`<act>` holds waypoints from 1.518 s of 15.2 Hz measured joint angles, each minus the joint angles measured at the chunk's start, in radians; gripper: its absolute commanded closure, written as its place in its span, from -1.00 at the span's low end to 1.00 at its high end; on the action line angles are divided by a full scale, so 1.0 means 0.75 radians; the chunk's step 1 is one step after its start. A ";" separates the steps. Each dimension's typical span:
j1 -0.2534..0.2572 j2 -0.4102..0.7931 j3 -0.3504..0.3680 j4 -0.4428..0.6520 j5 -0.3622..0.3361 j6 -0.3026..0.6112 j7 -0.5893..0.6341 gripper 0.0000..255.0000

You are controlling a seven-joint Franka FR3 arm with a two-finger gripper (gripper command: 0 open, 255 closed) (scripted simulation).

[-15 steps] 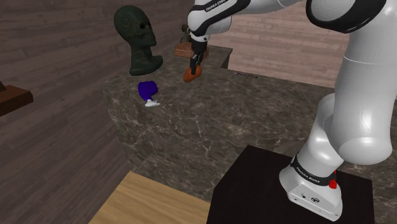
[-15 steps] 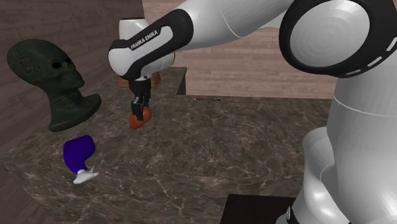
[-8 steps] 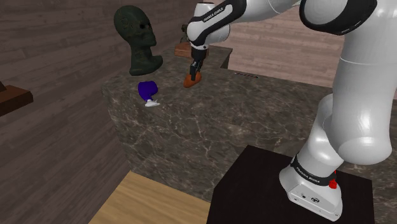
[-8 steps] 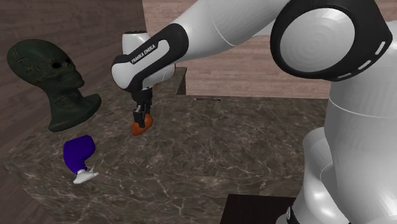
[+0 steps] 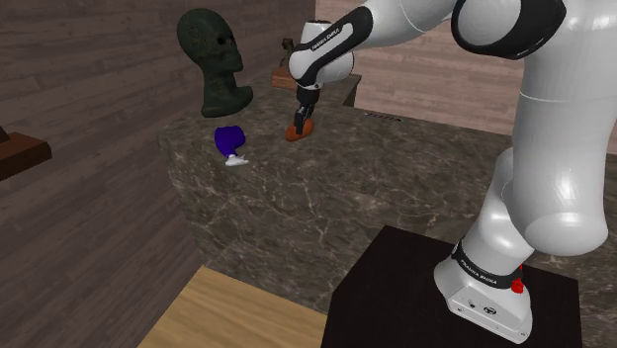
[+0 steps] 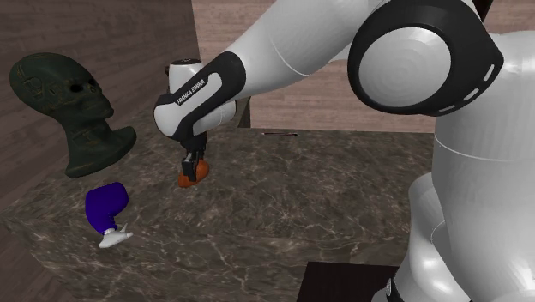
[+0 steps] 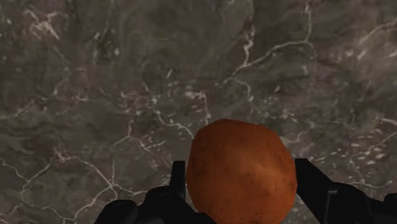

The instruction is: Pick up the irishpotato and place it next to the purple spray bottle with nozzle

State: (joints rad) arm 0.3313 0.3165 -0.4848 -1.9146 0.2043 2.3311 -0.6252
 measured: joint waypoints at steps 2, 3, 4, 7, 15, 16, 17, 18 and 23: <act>0.001 0.000 -0.001 -0.009 -0.001 0.008 0.002 1.00; 0.001 0.002 -0.001 -0.009 0.000 0.008 0.002 1.00; 0.000 0.003 -0.001 -0.009 0.001 0.010 0.001 1.00; 0.001 0.004 -0.002 -0.011 0.000 0.011 0.002 -1.00; 0.010 -0.028 -0.009 -0.008 -0.021 -0.026 0.011 -1.00; 0.020 -0.053 -0.015 -0.001 -0.039 -0.054 0.027 -1.00; 0.027 -0.072 -0.019 0.015 -0.054 -0.086 0.041 -1.00; 0.030 -0.086 -0.023 0.019 -0.063 -0.102 0.045 -1.00; 0.032 -0.102 -0.027 0.020 -0.074 -0.118 0.050 -1.00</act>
State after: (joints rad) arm 0.3552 0.2403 -0.5049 -1.8998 0.1491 2.2425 -0.5877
